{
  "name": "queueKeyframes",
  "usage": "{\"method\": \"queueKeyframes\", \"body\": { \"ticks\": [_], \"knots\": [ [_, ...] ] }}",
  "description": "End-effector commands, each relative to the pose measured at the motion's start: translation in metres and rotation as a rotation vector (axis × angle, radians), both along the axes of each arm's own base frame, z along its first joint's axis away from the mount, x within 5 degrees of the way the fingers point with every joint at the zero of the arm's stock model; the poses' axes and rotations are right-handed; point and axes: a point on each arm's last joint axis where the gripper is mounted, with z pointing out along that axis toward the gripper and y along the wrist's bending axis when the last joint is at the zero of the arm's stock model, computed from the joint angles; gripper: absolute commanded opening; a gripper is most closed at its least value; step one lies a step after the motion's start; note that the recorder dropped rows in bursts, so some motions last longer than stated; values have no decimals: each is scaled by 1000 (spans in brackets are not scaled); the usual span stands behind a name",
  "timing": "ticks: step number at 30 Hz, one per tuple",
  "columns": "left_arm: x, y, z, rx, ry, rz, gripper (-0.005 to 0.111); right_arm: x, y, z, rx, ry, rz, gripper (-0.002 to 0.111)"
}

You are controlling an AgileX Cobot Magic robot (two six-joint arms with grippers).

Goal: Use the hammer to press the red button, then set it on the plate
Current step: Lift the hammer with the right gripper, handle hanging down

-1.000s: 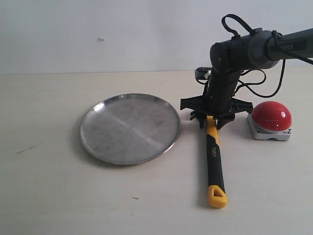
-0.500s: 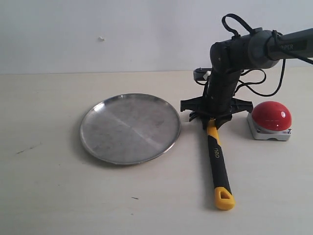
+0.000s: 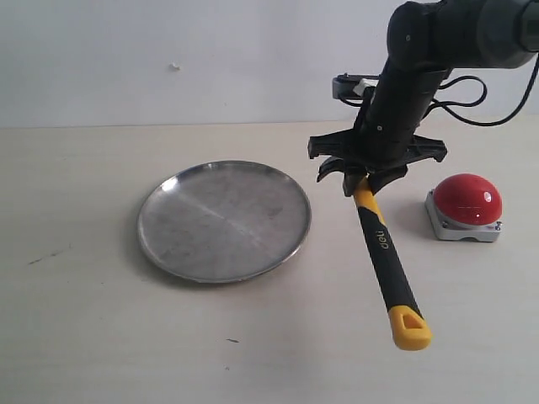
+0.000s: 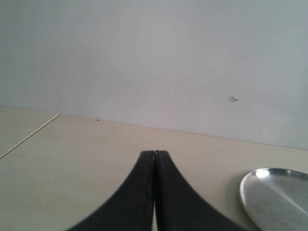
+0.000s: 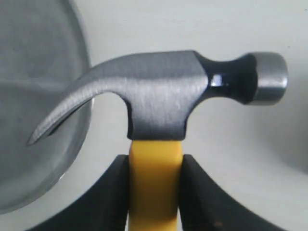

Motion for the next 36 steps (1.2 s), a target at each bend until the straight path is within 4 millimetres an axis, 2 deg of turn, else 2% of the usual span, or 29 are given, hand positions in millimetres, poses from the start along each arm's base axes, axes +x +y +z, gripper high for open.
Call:
{"method": "queueKeyframes", "body": {
  "ticks": [1, 5, 14, 19, 22, 23, 27, 36],
  "knots": [
    [0, 0, 0, 1, -5, 1, 0, -14, 4, 23, 125, -103, 20, 0],
    [0, 0, 0, 1, -5, 1, 0, -34, 8, 39, 282, -196, 55, 0],
    [0, 0, 0, 1, -5, 1, 0, -96, 8, 70, 621, -333, 81, 0],
    [0, 0, 0, 1, -5, 1, 0, -125, 12, 74, 838, -373, 117, 0],
    [0, 0, 0, 1, -5, 1, 0, -137, 10, 71, 954, -411, 96, 0],
    [0, 0, 0, 1, -5, 1, 0, -145, 10, 64, 940, -422, 158, 0],
    [0, 0, 0, 1, -5, 1, 0, -151, 9, 58, 945, -398, 174, 0],
    [0, 0, 0, 1, -5, 1, 0, -152, 10, 62, 947, -435, 241, 0]
  ]
}}
